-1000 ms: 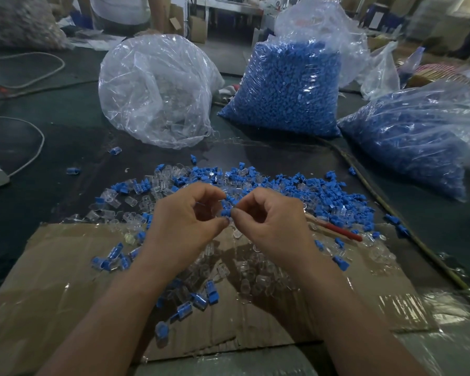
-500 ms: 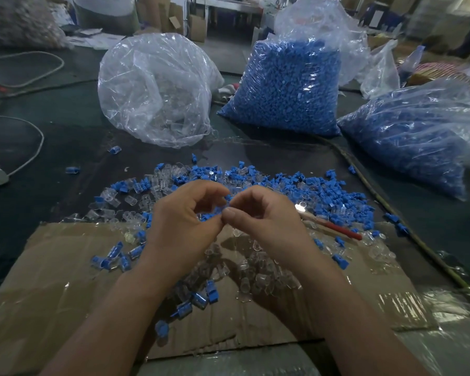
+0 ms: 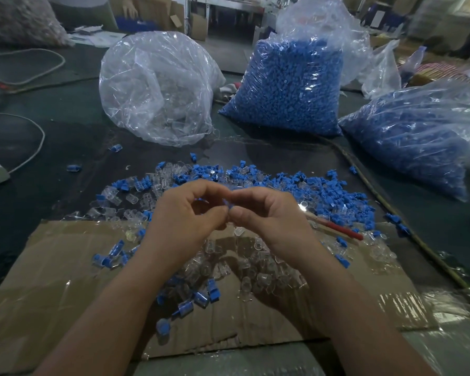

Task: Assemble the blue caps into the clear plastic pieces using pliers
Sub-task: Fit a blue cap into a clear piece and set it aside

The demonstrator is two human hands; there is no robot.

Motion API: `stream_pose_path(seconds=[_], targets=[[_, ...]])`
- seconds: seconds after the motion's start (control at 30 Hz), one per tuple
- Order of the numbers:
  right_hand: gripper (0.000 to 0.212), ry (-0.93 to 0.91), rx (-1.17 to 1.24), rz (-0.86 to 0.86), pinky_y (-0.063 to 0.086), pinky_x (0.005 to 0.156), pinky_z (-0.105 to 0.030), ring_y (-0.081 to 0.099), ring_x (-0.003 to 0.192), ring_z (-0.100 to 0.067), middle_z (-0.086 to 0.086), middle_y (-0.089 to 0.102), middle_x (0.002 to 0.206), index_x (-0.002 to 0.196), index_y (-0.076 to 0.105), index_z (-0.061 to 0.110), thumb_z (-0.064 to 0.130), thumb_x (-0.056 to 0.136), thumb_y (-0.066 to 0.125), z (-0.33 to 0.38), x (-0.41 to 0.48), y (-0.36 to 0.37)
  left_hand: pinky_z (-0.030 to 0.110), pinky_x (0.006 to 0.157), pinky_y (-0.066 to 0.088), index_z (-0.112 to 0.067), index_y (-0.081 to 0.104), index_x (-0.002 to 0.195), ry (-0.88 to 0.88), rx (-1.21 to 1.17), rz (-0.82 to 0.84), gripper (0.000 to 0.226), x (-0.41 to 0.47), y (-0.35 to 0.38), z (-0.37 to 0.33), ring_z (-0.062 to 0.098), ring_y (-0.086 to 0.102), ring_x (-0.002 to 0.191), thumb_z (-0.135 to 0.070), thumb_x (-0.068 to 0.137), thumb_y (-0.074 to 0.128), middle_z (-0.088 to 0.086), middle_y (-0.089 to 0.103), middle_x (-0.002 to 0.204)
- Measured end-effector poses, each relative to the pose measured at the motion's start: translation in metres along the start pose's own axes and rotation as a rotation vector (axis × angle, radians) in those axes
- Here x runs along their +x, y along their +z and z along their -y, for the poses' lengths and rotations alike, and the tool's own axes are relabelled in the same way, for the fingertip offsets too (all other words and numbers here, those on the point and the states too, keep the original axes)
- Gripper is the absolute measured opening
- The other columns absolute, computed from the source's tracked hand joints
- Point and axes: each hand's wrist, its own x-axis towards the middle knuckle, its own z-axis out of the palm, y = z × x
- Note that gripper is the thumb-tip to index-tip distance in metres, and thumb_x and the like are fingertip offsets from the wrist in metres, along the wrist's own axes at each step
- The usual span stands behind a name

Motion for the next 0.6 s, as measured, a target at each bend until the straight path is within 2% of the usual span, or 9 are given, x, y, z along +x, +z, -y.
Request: stream_pose_path(seconds=[0.2,0.43,0.6], targets=[[0.024,0.04,-0.017,0.028,0.054,0.077,-0.025,0.066,0.083,-0.005,0.008,0.068,0.084,0.088,0.055,0.031,0.014,0.078,0.069,-0.006,0.002,-0.002,0.017,0.051,0.052,-0.011,0.064,0.076,-0.157,-0.092,0.104,0.016,0.004,-0.006,0.003,0.014,0.067,0.055,0.004,0.073,0.07,0.004,0.069,0.068],[0.02,-0.001,-0.004,0.063,0.049,0.067,-0.015,0.065,0.076,-0.002,0.011,0.068,0.077,0.086,0.058,0.029,0.016,0.076,0.07,-0.004,0.001,-0.002,0.021,0.047,0.052,-0.005,0.064,0.071,-0.215,-0.186,0.111,0.011,0.004,-0.008,0.001,0.018,0.065,0.05,0.005,0.071,0.069,0.009,0.068,0.06],[0.036,-0.152,0.012,0.049,0.05,0.075,-0.015,0.066,0.086,-0.003,0.015,0.068,0.086,0.093,0.065,0.03,-0.001,0.074,0.068,-0.002,-0.001,-0.001,0.02,0.043,0.049,-0.005,0.065,0.066,-0.34,-0.349,0.078,0.01,0.005,-0.012,-0.001,0.017,0.062,0.046,-0.006,0.056,0.066,0.009,0.066,0.056]])
